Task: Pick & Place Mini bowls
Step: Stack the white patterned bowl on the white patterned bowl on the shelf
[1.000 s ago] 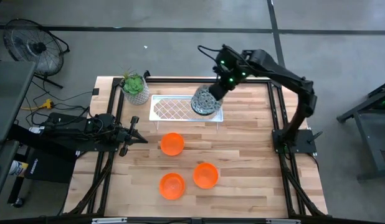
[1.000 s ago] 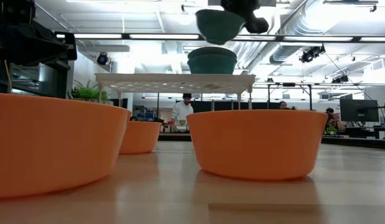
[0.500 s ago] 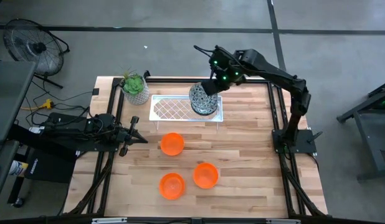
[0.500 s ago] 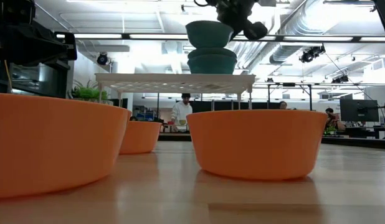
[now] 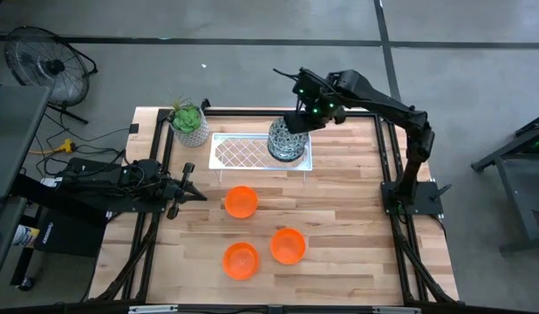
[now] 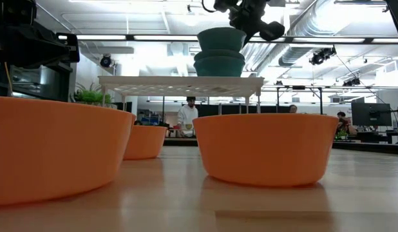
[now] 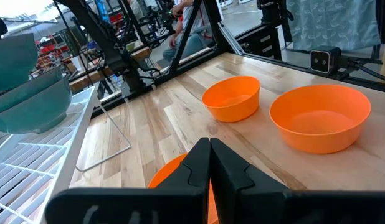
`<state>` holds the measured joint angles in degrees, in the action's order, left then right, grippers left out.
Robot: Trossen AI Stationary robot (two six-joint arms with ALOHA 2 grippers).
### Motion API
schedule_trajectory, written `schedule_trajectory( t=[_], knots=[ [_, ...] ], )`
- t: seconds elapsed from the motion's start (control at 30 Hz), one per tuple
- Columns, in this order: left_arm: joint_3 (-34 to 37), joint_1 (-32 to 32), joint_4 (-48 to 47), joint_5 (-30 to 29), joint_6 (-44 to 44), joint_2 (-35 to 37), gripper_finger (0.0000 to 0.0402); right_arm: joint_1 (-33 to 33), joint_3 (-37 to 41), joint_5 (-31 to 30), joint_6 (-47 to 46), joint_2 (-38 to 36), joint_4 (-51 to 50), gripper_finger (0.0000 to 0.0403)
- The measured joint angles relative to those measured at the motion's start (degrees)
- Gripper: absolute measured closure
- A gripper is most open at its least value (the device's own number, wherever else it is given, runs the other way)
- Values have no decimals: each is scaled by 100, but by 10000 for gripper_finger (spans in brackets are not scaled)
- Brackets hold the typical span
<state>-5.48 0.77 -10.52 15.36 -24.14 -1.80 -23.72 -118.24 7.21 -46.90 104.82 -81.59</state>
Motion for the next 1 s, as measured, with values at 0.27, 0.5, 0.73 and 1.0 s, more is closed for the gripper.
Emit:
schedule_trajectory(
  t=[0.27,0.5,0.73,1.0],
  knots=[
    [-1,0,0,2,0,-1,401,17,2,-1,-22,127,52,402],
    [-2,-1,0,1,0,-1,401,15,2,-14,35,184,-54,402],
    [-1,-1,0,2,0,0,401,15,2,-18,75,185,-59,402],
    [-2,1,2,2,0,1,401,27,2,21,138,209,-58,402]
  ],
)
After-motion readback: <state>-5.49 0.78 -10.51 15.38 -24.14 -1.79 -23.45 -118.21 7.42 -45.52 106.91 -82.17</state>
